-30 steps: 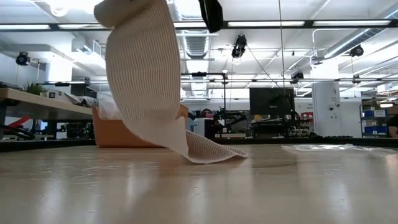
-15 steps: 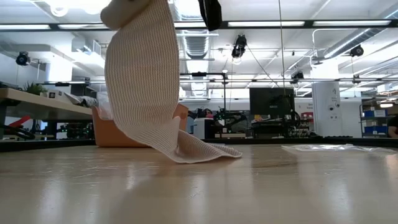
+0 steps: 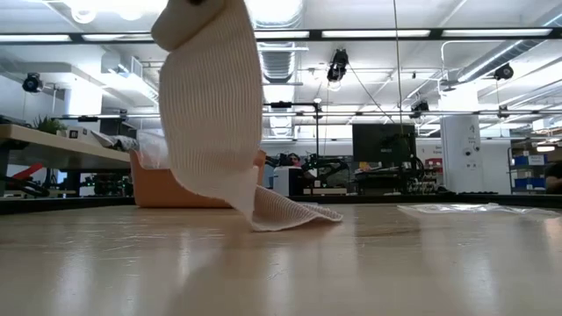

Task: Roll bandage
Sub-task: Roll the white bandage

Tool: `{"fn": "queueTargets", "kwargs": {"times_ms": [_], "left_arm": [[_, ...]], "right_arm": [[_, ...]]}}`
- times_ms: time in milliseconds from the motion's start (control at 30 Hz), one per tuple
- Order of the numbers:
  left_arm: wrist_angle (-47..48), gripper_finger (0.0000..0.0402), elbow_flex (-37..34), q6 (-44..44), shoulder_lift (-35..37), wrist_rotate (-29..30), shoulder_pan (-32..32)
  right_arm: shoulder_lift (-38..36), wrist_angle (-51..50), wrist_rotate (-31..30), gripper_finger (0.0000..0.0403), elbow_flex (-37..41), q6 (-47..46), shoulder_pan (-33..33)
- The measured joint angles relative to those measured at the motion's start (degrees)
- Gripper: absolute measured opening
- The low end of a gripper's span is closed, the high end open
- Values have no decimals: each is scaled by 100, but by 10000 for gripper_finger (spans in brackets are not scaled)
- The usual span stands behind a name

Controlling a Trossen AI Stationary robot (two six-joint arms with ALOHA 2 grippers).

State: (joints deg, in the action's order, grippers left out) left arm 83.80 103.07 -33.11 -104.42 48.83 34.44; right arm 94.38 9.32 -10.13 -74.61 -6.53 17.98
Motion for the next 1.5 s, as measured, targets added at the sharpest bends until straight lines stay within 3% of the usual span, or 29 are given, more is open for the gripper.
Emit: {"fn": "queueTargets", "kwargs": {"times_ms": [267,367,1067,1400,1500], "left_arm": [[-462,27,0,154,0,-623,-47],[-577,27,0,191,0,-770,-106],[-1259,35,-4,499,-4,-953,-358],[-1445,36,-13,631,-44,-942,-356],[-1495,36,-11,745,-44,-902,-352]], "right_arm": [[151,45,-630,296,0,2620,321],[274,42,-714,307,0,2971,354],[431,-470,-941,264,-13,3275,221],[429,-1012,-1113,221,-13,2900,198],[433,-1010,-1407,206,-11,2812,192]]}}
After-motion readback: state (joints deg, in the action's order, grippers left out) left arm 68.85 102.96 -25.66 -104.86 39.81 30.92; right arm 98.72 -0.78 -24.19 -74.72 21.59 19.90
